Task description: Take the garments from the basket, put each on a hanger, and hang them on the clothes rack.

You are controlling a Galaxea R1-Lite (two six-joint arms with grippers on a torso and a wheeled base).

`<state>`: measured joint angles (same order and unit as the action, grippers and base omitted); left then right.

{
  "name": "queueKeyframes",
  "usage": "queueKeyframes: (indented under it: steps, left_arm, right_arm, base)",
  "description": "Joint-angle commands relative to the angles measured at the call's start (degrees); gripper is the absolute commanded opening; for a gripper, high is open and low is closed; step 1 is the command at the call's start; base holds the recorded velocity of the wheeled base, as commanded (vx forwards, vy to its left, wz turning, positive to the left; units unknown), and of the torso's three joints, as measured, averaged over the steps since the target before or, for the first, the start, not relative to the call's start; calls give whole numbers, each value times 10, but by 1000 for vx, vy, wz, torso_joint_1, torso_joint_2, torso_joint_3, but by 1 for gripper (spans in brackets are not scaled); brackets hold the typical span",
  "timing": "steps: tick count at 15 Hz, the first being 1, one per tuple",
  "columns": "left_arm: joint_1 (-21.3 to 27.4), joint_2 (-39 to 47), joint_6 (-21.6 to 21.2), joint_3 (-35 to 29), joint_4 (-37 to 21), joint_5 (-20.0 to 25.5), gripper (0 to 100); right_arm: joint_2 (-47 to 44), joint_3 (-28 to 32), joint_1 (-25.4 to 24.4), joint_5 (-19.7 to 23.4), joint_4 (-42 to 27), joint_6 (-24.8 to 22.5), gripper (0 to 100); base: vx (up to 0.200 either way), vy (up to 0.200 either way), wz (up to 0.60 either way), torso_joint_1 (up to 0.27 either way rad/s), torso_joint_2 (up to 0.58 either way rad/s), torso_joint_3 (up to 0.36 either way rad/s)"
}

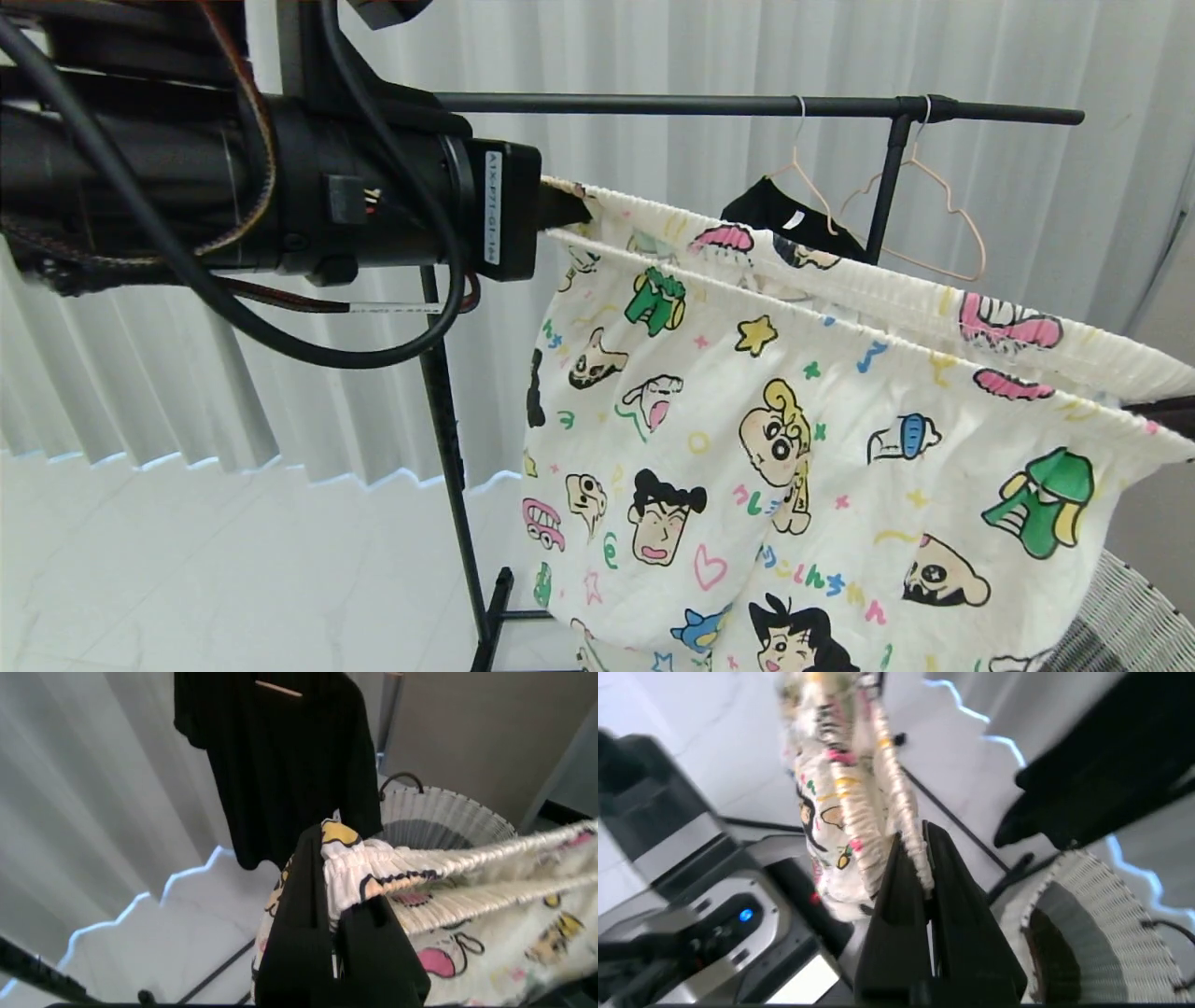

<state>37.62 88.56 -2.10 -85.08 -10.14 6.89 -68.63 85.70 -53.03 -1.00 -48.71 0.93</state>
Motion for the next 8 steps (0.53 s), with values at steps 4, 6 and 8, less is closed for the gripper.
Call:
queueKeyframes:
  steps: [4, 6, 8]
  left_arm:
    - [9, 20, 1, -4, -1, -3, 0]
    - [19, -11, 1, 17, -18, -4, 0]
    - [40, -75, 4, 43, -146, -1, 0]
  right_arm:
    - [2, -2, -16, -1, 1, -1, 0]
    - [-4, 0, -2, -3, 6, -1, 0]
    - [-32, 1, 37, -2, 72, -5, 0]
  base:
    - [0, 0, 0, 0, 0, 0]
    - [0, 0, 0, 0, 0, 0]
    - [0, 0, 0, 0, 0, 0]
